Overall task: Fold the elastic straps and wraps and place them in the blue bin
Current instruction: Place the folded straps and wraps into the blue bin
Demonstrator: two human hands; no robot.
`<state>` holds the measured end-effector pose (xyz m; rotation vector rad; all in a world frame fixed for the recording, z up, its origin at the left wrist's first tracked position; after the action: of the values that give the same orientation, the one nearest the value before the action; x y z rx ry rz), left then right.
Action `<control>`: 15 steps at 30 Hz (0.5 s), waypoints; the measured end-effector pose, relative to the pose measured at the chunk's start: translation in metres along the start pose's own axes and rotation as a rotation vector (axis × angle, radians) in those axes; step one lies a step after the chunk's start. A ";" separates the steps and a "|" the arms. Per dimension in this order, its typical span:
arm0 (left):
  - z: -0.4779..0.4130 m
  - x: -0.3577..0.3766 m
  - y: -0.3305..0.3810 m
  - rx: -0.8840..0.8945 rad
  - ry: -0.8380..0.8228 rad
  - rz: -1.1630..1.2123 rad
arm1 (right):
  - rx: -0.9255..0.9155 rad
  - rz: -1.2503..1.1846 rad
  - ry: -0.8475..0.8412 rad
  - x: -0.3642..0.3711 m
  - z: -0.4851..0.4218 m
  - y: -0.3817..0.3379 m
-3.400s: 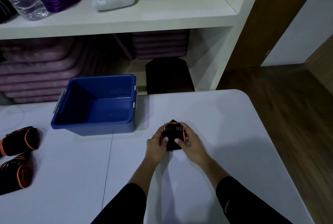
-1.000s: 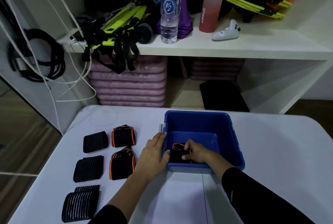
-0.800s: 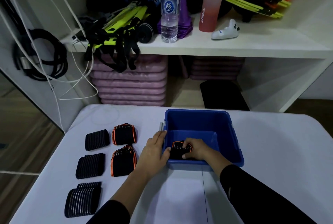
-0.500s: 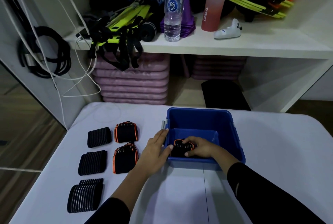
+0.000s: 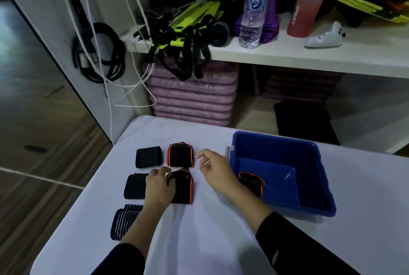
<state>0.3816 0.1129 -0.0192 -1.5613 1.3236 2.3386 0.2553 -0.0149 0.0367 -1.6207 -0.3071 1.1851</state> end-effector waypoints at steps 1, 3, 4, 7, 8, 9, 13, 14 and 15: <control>0.000 0.001 -0.008 -0.030 -0.044 -0.006 | 0.045 0.010 -0.086 0.019 -0.002 0.005; 0.000 0.006 -0.018 -0.031 -0.139 0.005 | 0.139 0.055 -0.242 0.052 -0.003 0.018; 0.001 0.008 -0.022 -0.019 -0.180 0.013 | 0.180 0.081 -0.286 0.065 -0.004 0.027; -0.001 0.014 -0.031 0.012 -0.239 0.023 | 0.264 0.135 -0.320 0.082 -0.007 0.049; -0.002 0.016 -0.033 0.021 -0.249 0.016 | 0.262 0.134 -0.323 0.084 -0.008 0.053; -0.003 0.019 -0.037 0.032 -0.263 0.000 | 0.250 0.120 -0.323 0.086 -0.009 0.055; -0.004 0.024 -0.039 0.078 -0.279 -0.063 | 0.187 0.049 -0.278 0.096 -0.014 0.058; -0.004 0.025 -0.039 0.078 -0.274 -0.074 | 0.182 0.033 -0.259 0.098 -0.015 0.059; -0.004 0.025 -0.039 0.082 -0.262 -0.077 | 0.179 0.016 -0.246 0.099 -0.015 0.060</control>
<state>0.3901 0.1251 -0.0638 -1.2107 1.2579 2.3129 0.2935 0.0202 -0.0678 -1.3274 -0.3344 1.3864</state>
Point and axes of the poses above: each hand's wrist, its own z-axis away from the middle knuckle, its own x-axis out of the palm, y = z × x, the point moved 2 cm from there along -z, towards the middle knuckle, and after that the axes turned 5 degrees about -y, right-handed, at the moved point
